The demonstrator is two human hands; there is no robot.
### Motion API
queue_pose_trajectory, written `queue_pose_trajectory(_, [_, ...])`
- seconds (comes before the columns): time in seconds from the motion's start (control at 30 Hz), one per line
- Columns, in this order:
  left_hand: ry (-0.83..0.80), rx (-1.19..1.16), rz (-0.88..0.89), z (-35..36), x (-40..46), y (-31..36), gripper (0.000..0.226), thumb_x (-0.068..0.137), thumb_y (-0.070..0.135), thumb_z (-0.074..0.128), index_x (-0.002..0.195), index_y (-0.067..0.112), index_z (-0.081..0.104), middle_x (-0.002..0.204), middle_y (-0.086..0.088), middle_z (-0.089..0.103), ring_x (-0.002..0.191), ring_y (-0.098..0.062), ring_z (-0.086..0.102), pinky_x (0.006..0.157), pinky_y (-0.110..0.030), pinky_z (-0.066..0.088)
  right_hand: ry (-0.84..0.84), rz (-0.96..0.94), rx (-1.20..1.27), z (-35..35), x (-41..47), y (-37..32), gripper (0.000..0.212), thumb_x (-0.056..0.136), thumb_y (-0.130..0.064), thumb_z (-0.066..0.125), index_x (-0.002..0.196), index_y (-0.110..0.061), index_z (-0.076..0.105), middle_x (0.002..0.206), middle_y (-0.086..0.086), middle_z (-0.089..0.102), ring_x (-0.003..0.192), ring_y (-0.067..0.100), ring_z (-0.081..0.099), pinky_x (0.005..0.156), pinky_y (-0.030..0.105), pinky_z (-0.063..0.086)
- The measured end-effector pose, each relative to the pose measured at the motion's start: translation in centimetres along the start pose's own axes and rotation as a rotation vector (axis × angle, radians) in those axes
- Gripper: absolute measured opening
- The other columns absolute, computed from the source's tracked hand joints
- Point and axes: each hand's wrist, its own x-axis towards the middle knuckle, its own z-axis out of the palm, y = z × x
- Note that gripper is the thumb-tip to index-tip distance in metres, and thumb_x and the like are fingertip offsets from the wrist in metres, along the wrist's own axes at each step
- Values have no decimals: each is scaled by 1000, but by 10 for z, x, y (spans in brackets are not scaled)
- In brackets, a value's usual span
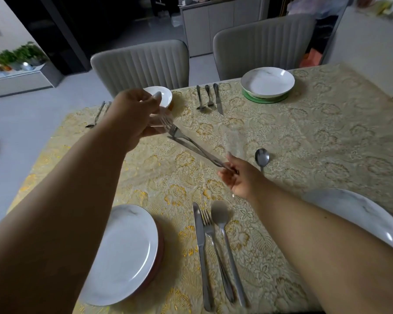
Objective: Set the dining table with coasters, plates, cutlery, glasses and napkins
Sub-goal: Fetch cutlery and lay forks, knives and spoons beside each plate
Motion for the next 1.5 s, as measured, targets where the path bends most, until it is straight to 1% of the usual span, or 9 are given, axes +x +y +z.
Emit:
queue_pose_trajectory(0.1, [42,101,57,10,-1,-8,12,98,20,54,88,12,53,110,-22,63,80,-32,72,64,-45,61,-3,13,20,5,-3,3,32,87,-32,67,97,-3,57,86,16,59,69,17,61,47,20,54])
queue_pose_trajectory(0.2, [202,450,344,17,-4,-11,14,97,22,55,87,13,50,89,-7,62,69,-22,68,50,-33,58,-22,30,12,6,-4,6,40,91,-38,60,102,0,57,79,16,61,61,16,61,47,21,54])
queue_pose_trajectory(0.3, [333,579,555,15,-3,-11,15,95,29,58,89,16,51,81,-4,63,62,-23,65,52,-42,56,-1,37,51,5,-3,6,38,91,-36,60,99,1,58,76,15,60,60,15,59,44,21,53])
queue_pose_trajectory(0.5, [185,279,308,12,0,-14,24,88,33,67,76,13,62,59,-5,63,44,-11,58,52,-30,56,0,-21,176,3,0,7,26,94,-20,57,78,0,59,71,11,55,50,13,59,43,18,51])
queue_pose_trajectory(0.73, [2,-80,210,16,-15,1,23,88,25,66,76,5,64,61,0,65,65,-17,63,68,-31,59,-34,-33,240,6,3,9,19,92,-18,60,85,-1,57,75,12,57,54,16,60,49,23,56])
queue_pose_trajectory(0.83, [-64,-24,239,20,-20,12,23,88,27,64,75,8,64,71,-5,70,76,-25,67,71,-36,60,-46,-27,312,8,6,8,22,93,-25,59,93,-2,58,79,14,58,55,16,59,49,25,56])
queue_pose_trajectory(0.97, [-12,41,325,20,-24,19,23,89,26,64,80,5,65,70,-3,72,69,-17,72,59,-24,56,-35,-32,340,8,9,6,36,94,-38,54,76,-7,59,66,9,61,55,15,60,49,24,55])
queue_pose_trajectory(1.27, [73,160,549,29,-37,41,27,92,27,63,83,1,64,74,-4,71,66,-15,72,59,-26,58,-6,33,289,15,14,14,37,92,-40,57,84,-3,60,80,12,57,68,18,58,49,20,54])
queue_pose_trajectory(1.5, [199,124,500,2,-21,41,26,92,32,62,77,11,65,76,-4,70,65,-13,71,58,-24,56,70,17,280,7,16,11,22,88,-25,65,81,-7,56,65,2,53,42,6,51,37,11,38])
